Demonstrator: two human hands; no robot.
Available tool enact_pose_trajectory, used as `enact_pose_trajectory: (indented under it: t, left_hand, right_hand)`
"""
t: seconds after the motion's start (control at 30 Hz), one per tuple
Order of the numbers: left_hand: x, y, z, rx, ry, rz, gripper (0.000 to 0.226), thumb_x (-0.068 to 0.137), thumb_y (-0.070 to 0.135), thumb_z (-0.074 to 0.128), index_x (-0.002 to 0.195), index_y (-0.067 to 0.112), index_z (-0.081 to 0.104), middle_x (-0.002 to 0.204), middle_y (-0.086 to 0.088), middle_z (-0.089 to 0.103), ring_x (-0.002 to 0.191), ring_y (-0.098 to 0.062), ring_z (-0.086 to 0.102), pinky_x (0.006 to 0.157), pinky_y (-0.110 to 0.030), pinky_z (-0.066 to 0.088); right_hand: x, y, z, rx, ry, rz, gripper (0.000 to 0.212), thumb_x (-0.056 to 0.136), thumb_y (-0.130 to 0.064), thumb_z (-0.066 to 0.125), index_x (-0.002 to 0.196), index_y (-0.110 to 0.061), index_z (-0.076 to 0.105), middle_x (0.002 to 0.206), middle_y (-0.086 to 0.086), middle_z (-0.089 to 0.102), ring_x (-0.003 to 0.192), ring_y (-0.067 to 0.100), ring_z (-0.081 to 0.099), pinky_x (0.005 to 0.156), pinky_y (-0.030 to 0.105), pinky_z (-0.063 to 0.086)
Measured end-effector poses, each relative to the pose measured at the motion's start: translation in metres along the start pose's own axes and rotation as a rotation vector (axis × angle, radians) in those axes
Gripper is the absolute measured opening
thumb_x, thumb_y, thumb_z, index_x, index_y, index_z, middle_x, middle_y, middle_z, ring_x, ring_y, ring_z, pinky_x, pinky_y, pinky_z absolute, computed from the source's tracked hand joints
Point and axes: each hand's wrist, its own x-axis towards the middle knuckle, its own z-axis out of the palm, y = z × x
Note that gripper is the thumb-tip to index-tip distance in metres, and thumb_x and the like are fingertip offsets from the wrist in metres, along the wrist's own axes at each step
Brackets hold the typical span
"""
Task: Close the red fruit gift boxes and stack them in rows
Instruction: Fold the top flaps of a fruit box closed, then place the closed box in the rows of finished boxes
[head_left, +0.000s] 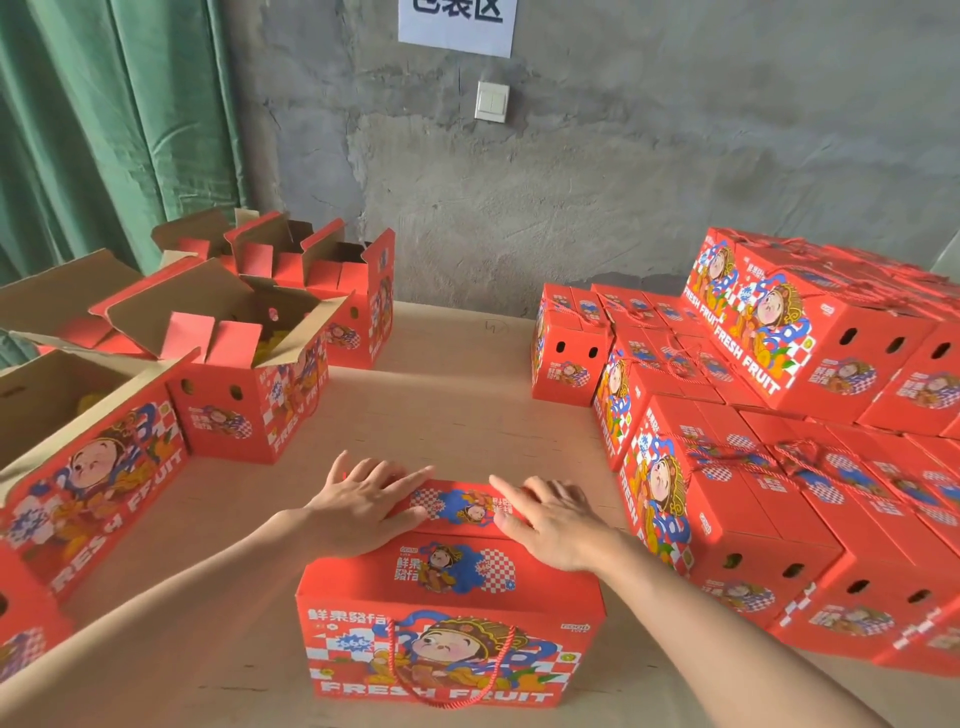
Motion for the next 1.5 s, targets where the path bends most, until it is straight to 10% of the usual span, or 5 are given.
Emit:
enact_pose_trajectory:
  t: [0.27, 0.8, 0.97, 1.13, 1.5]
  left_hand:
    - [0.005, -0.002, 0.007, 0.026, -0.006, 0.003, 0.112, 0.047, 0.089, -0.028, 0.147, 0.042, -0.010, 0.156, 0.010, 0.009, 0.146, -0.015, -0.006, 0.113, -0.055, -0.012]
    - [-0.041, 0.113, 0.043, -0.079, 0.158, -0.131, 0.060, 0.097, 0.052, 0.008, 0.149, 0.027, -0.010, 0.151, 0.010, -0.027, 0.134, -0.011, -0.034, 0.106, -0.040, -0.026]
    - [-0.047, 0.104, 0.019, 0.047, 0.336, 0.010, 0.055, 0.094, 0.053, 0.023, 0.135, 0.029, 0.051, 0.145, 0.008, 0.039, 0.133, -0.008, 0.040, 0.106, -0.033, 0.038]
    - [-0.011, 0.061, 0.015, 0.059, 0.117, 0.125, 0.050, 0.097, 0.051, 0.011, 0.143, 0.043, -0.007, 0.150, 0.022, -0.017, 0.142, -0.009, -0.020, 0.109, -0.043, -0.026]
    - [0.041, 0.092, -0.003, -0.155, -0.031, 0.012, 0.041, 0.100, 0.039, 0.032, 0.140, 0.048, 0.031, 0.157, 0.016, 0.011, 0.146, -0.008, 0.001, 0.114, -0.054, -0.006]
  right_hand:
    - [-0.005, 0.006, 0.009, 0.072, 0.073, -0.031, 0.053, 0.093, -0.065, 0.017, 0.141, -0.058, -0.003, 0.159, -0.012, -0.003, 0.145, 0.018, -0.013, 0.114, 0.048, -0.007]
    - [-0.003, 0.023, 0.006, 0.440, 0.323, -0.148, 0.042, 0.091, -0.039, 0.058, 0.132, -0.037, 0.051, 0.114, -0.011, 0.055, 0.117, 0.006, 0.046, 0.096, 0.014, 0.030]
    - [-0.017, 0.019, 0.014, 0.470, 0.421, -0.042, 0.044, 0.090, -0.039, 0.058, 0.134, -0.035, 0.051, 0.118, -0.006, 0.057, 0.117, 0.009, 0.046, 0.099, 0.017, 0.031]
    - [-0.058, 0.013, 0.027, 0.245, 0.398, 0.081, 0.047, 0.095, -0.048, 0.040, 0.141, -0.049, 0.031, 0.124, 0.000, 0.049, 0.121, 0.019, 0.040, 0.105, 0.026, 0.026]
    - [-0.102, -0.044, 0.047, 0.074, 0.304, 0.265, 0.073, 0.094, -0.062, 0.021, 0.151, -0.017, 0.009, 0.128, 0.021, 0.049, 0.117, 0.030, 0.048, 0.096, 0.039, 0.036]
